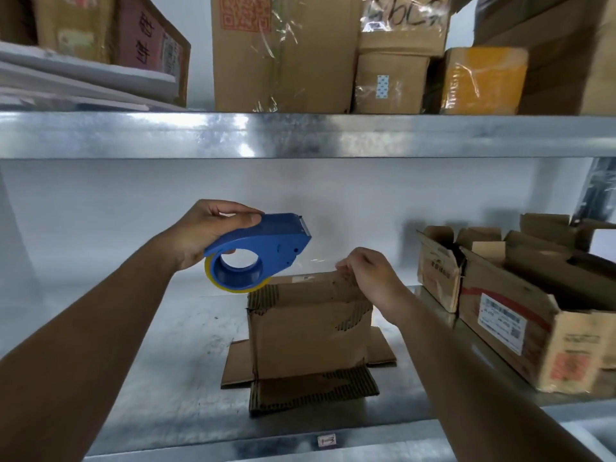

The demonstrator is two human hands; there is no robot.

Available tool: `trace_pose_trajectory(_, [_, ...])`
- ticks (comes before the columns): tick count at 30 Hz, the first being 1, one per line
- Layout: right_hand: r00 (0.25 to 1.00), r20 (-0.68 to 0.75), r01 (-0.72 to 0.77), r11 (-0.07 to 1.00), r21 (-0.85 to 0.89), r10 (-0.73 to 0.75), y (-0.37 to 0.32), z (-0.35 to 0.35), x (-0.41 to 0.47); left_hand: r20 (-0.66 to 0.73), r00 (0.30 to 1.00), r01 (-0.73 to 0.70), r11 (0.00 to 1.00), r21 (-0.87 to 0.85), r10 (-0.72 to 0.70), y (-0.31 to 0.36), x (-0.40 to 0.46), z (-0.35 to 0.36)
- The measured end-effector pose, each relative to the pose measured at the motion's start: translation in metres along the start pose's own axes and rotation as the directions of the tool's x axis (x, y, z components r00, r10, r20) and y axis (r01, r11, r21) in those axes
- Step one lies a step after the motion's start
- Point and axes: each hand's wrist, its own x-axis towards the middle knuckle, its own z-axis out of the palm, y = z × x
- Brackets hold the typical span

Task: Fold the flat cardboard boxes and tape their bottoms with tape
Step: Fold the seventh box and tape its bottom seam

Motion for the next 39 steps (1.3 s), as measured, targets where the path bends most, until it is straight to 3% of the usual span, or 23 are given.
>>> trace_pose_trajectory(3, [0.991,-0.037,-0.112,0.961,0.253,0.125,-0.001,-0.009,0.001,0.023,1.0,0.019,1.0,0.023,-0.02,-0.002,0.004,0.009])
trace_pose_trajectory(6, [0.963,-0.163,-0.144,0.921,0.362,0.214,-0.001,-0.022,0.003,0.017,0.999,0.048,0.995,0.083,-0.049,-0.003,0.009,0.011])
trace_pose_trajectory(8, [0.941,-0.219,-0.189,0.939,0.288,0.257,0.001,-0.032,0.003,0.003,0.998,0.061,0.993,0.1,-0.061,-0.004,0.012,0.01])
trace_pose_trajectory(11, [0.939,-0.177,-0.272,0.952,0.143,0.295,0.005,-0.039,0.002,0.021,0.998,0.051,0.992,0.115,-0.054,-0.002,0.013,0.009])
trace_pose_trajectory(20, [0.913,-0.006,-0.404,0.904,0.143,0.409,0.014,-0.04,0.008,0.007,0.995,0.1,0.979,0.178,-0.103,0.0,0.022,0.007])
trace_pose_trajectory(28, [0.94,-0.011,-0.336,0.931,0.144,0.341,0.013,-0.048,0.019,0.029,0.992,0.112,0.976,0.184,-0.119,0.001,0.026,0.002])
trace_pose_trajectory(32, [0.941,-0.08,-0.313,0.937,0.157,0.328,0.017,-0.056,0.019,0.026,0.994,0.098,0.98,0.171,-0.104,0.001,0.029,-0.009])
trace_pose_trajectory(35, [0.931,-0.096,-0.339,0.931,0.138,0.353,0.027,-0.057,0.015,0.026,0.995,0.092,0.981,0.173,-0.098,0.0,0.03,-0.018])
trace_pose_trajectory(39, [0.899,-0.015,-0.432,0.891,0.143,0.438,0.041,-0.047,0.01,0.044,0.992,0.104,0.973,0.208,-0.115,-0.005,0.032,-0.018])
